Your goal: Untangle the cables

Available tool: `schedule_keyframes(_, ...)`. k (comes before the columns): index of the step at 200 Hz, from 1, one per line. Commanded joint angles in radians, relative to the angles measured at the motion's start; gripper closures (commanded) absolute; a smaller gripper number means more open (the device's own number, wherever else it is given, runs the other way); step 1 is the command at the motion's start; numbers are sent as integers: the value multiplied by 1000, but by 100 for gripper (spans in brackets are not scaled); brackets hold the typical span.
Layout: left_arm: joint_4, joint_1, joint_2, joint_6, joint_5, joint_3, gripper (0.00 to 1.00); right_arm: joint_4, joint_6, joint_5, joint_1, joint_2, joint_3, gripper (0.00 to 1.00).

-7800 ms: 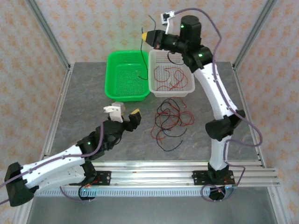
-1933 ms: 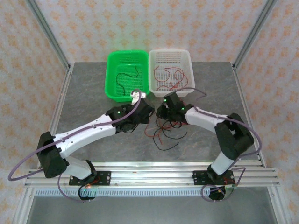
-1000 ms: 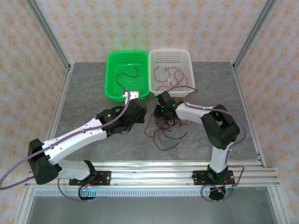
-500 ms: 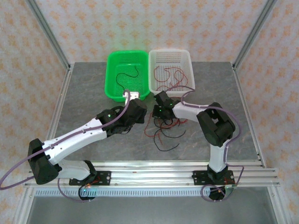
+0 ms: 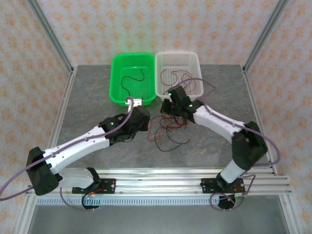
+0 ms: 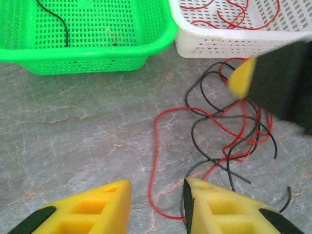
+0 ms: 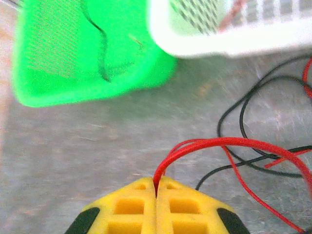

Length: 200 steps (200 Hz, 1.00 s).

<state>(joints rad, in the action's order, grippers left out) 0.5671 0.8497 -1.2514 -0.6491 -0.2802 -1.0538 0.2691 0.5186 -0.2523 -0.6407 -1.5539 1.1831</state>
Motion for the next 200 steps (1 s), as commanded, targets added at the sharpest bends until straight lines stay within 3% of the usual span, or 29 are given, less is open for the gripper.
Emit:
schedule_keyframes(1,-124,-3,16,50,53,40,64,27,5,-23,-1,105,48,100)
schedule_keyframes(33,-298,10,23,157,139,83,63,-1,53,-77,9,206,94,100)
schedule_keyframes(53,-435,47,46,229,176,104,54,13,70,-95,9,231,142,100)
schedule_keyframes(98,-609,79,38,348,70,112,36,-23,130,-141,9,265,151,100)
schedule_keyframes(200,-1103,73,-283,506,45,119,34,-55,255,-144,9,358,218,100)
